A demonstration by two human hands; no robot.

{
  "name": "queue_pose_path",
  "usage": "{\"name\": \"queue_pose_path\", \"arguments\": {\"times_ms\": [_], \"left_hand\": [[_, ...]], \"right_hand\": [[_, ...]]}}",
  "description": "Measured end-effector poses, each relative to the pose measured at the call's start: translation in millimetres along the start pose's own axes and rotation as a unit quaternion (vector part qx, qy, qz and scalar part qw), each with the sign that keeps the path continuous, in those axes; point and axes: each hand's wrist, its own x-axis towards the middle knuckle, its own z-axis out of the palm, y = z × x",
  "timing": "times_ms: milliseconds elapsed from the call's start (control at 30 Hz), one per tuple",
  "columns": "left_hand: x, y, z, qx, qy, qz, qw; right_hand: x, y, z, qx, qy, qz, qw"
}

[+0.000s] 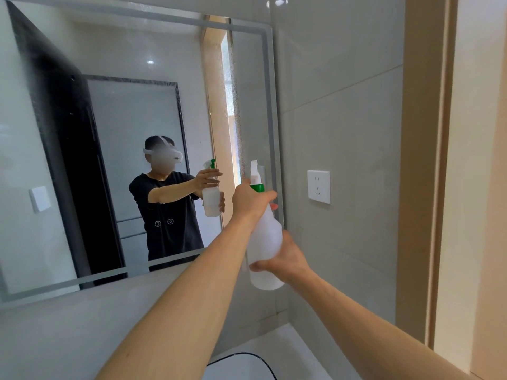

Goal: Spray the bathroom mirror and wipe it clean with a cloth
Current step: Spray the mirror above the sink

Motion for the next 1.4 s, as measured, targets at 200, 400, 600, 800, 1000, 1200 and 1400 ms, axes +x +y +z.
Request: {"name": "queue_pose_path", "arguments": {"times_ms": [200, 400, 600, 800, 1000, 1200, 1400], "left_hand": [[-9.4, -15.9, -0.9, 0.025, 0.059, 0.014, 0.998], [-17.0, -30.3, -1.8, 0.065, 0.074, 0.014, 0.995], [-14.8, -38.7, -5.7, 0.063, 0.055, 0.004, 0.997], [-13.6, -41.4, -17.2, 0.055, 0.018, 0.025, 0.998], [-18.0, -52.4, -34.3, 0.049, 0.043, 0.024, 0.998], [-27.5, -63.2, -53.3, 0.083, 0.082, 0.000, 0.993], [-38.3, -62.5, -74.1, 0.067, 0.101, -0.026, 0.992]], "right_hand": [[-6.4, 12.1, 4.9, -0.016, -0.018, -0.006, 1.000], [-9.8, 25.6, 15.4, -0.008, -0.036, -0.003, 0.999], [-7.0, 32.2, 24.4, -0.005, -0.041, -0.002, 0.999], [0.8, 29.2, 25.9, -0.005, -0.053, -0.006, 0.999], [-2.2, 26.1, 39.4, 0.007, -0.076, -0.017, 0.997], [-12.3, 26.1, 68.4, 0.016, -0.103, -0.019, 0.994], [-12.4, 22.2, 89.1, -0.001, -0.118, -0.024, 0.993]]}}
